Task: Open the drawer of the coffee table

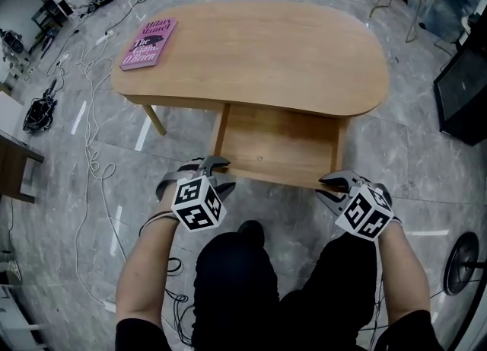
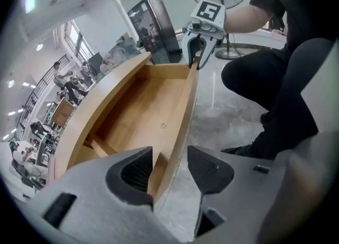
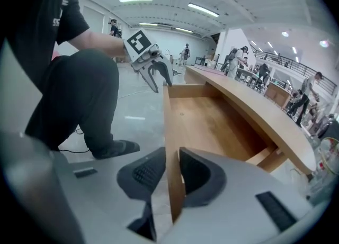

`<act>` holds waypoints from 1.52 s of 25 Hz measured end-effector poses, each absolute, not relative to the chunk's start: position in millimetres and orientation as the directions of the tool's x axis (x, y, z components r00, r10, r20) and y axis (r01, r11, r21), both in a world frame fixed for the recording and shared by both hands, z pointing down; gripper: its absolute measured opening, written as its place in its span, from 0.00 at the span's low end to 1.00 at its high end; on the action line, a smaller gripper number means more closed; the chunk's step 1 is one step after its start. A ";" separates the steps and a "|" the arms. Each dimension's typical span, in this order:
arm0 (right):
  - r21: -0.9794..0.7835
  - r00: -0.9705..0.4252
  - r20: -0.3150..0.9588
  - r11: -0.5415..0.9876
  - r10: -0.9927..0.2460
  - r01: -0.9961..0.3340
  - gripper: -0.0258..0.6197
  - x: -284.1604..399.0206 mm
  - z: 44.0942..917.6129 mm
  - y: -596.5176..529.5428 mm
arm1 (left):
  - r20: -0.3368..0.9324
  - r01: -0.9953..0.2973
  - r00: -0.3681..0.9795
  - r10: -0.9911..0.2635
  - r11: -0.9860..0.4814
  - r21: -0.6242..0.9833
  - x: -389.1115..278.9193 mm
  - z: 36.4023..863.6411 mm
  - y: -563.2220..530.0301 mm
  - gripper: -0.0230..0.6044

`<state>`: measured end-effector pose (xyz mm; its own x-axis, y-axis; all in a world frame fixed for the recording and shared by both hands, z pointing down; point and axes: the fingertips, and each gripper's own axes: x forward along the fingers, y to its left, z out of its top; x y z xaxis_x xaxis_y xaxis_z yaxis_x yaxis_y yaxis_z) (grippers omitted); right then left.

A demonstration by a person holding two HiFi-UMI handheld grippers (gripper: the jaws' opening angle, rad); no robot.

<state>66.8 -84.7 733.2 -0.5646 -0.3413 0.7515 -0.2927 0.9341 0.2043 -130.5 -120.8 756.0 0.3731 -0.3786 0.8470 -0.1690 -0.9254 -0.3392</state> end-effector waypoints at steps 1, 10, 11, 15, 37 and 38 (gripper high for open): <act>0.207 -0.566 0.751 0.935 -0.341 -0.288 0.17 66.7 733.4 -84.6 | 0.848 -0.163 0.360 -0.389 -0.921 -0.353 -130.7 759.3 -124.4 0.37; 0.225 -0.561 0.762 0.944 -0.325 -0.242 0.16 67.3 737.7 -71.8 | 0.853 -0.155 0.367 -0.372 -0.928 -0.338 -129.8 764.3 -116.1 0.24; 0.232 -0.561 0.757 0.940 -0.335 -0.249 0.16 66.8 737.8 -72.4 | 0.847 -0.164 0.374 -0.378 -0.926 -0.340 -130.4 764.2 -116.8 0.25; 0.265 -0.550 0.755 0.934 -0.356 -0.242 0.16 66.9 737.2 -73.5 | 0.833 -0.167 0.391 -0.393 -0.920 -0.355 -130.5 763.3 -117.9 0.25; 0.178 -0.700 0.581 0.904 -0.415 -0.389 0.18 62.9 673.6 -102.3 | 0.637 -0.392 0.656 -0.405 -0.904 -0.171 -120.9 690.5 -139.0 0.32; 0.163 -0.720 0.532 0.888 -0.447 -0.430 0.17 63.9 662.4 -108.1 | 0.578 -0.431 0.695 -0.428 -0.891 -0.142 -117.8 674.2 -144.8 0.29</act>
